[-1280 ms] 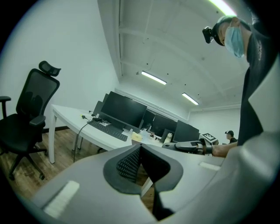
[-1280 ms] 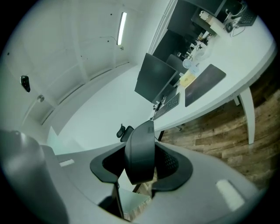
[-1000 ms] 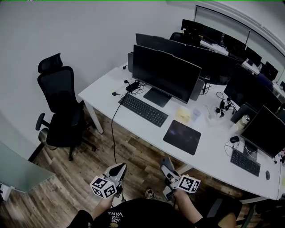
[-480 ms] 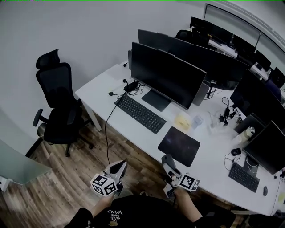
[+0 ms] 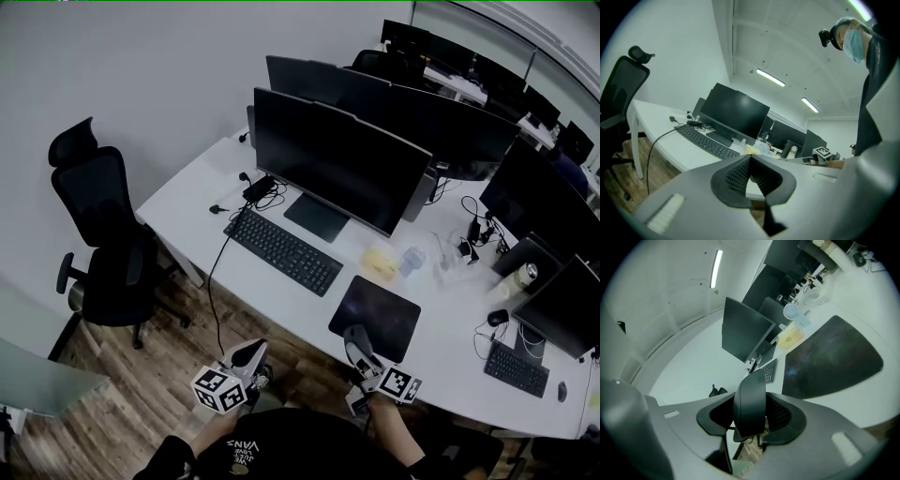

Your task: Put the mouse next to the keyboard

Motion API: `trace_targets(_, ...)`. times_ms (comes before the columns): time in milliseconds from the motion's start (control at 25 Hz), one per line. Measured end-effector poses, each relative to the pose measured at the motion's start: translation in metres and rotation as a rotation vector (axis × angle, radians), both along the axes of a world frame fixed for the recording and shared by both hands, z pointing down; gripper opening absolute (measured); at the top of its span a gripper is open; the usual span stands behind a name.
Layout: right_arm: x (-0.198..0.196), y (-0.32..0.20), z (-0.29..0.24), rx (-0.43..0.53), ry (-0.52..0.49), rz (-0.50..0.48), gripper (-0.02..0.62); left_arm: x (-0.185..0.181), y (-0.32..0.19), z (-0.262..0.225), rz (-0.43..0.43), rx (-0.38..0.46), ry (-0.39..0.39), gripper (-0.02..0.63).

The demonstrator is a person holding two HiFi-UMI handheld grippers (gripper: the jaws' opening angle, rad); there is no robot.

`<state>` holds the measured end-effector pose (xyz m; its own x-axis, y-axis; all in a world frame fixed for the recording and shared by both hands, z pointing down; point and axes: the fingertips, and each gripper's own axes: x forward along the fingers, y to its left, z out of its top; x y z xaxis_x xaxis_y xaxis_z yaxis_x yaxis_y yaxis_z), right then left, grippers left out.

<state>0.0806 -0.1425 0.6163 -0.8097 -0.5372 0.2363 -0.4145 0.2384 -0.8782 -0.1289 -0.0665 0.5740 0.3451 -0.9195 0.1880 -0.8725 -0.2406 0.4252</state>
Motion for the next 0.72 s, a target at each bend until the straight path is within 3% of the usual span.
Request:
trace_targets(360,-0.022,-0.053,-0.002,0.002,0.011,0.183,0.179,-0.027,-0.092,-0.014,0.201,0.018,-0.021,0.002)
trace_targets(720,-0.048,-0.076,0.009,-0.005,-0.003,0.368,0.179,-0.056,-0.148,0.0,0.383,-0.008,-0.025,0.002)
